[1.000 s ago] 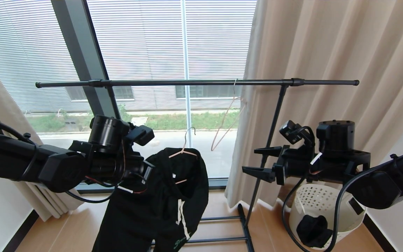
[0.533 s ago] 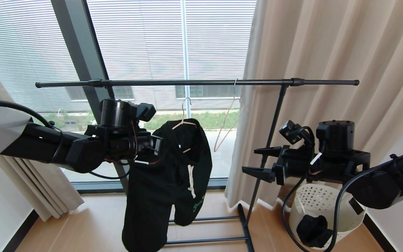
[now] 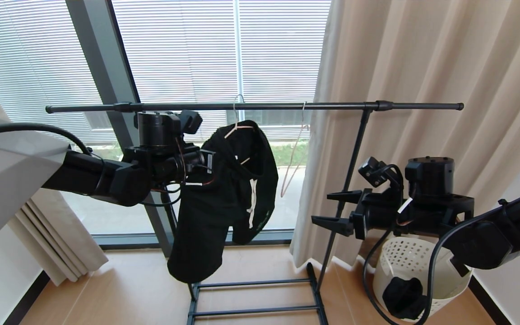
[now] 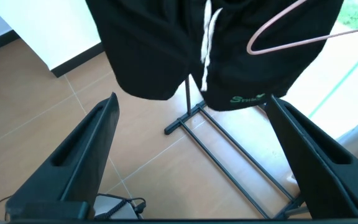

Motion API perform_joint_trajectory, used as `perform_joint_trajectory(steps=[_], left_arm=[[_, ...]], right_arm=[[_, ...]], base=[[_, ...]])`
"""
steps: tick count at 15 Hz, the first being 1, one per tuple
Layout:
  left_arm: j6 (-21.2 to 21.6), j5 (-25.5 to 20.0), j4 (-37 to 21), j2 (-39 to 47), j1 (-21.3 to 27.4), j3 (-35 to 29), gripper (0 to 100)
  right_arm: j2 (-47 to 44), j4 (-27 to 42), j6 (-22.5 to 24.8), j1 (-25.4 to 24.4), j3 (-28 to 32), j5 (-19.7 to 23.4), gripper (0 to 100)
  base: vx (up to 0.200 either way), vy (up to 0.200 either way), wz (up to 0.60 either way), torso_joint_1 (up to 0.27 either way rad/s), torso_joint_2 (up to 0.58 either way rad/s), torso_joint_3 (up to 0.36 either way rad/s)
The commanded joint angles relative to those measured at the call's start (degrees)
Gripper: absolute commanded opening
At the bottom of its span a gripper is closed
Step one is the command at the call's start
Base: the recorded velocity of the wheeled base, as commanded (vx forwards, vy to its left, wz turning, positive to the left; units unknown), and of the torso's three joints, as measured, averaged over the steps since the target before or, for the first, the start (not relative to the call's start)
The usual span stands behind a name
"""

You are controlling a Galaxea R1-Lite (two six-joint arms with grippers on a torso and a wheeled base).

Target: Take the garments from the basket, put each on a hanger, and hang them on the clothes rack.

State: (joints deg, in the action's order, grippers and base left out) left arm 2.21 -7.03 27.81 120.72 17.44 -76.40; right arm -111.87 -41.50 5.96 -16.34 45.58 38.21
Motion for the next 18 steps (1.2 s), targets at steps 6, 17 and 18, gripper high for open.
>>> perform_joint_trajectory(steps=[6,17,18], left_arm=[[-0.3,3.8,-0.3,9.4,-0.2,-13.5,0],[-0.3,5.6,-3.6,15.1,0.0,-21.8,0],[-0.3,5.6,-3.7,15.7,0.0,-22.2,0]], right_arm=[[-0.4,0.0,0.0,0.1,0.1,0.0,100],[-0.4,-0.1,0.0,0.2,0.1,0.0,100],[-0.4,-0.1,0.0,0.2,0.1,0.0,100]], base=[[0.0,0.0,0.0,0.0,0.0,0.0],[0.0,0.0,0.0,0.0,0.0,0.0],[0.0,0.0,0.0,0.0,0.0,0.0]])
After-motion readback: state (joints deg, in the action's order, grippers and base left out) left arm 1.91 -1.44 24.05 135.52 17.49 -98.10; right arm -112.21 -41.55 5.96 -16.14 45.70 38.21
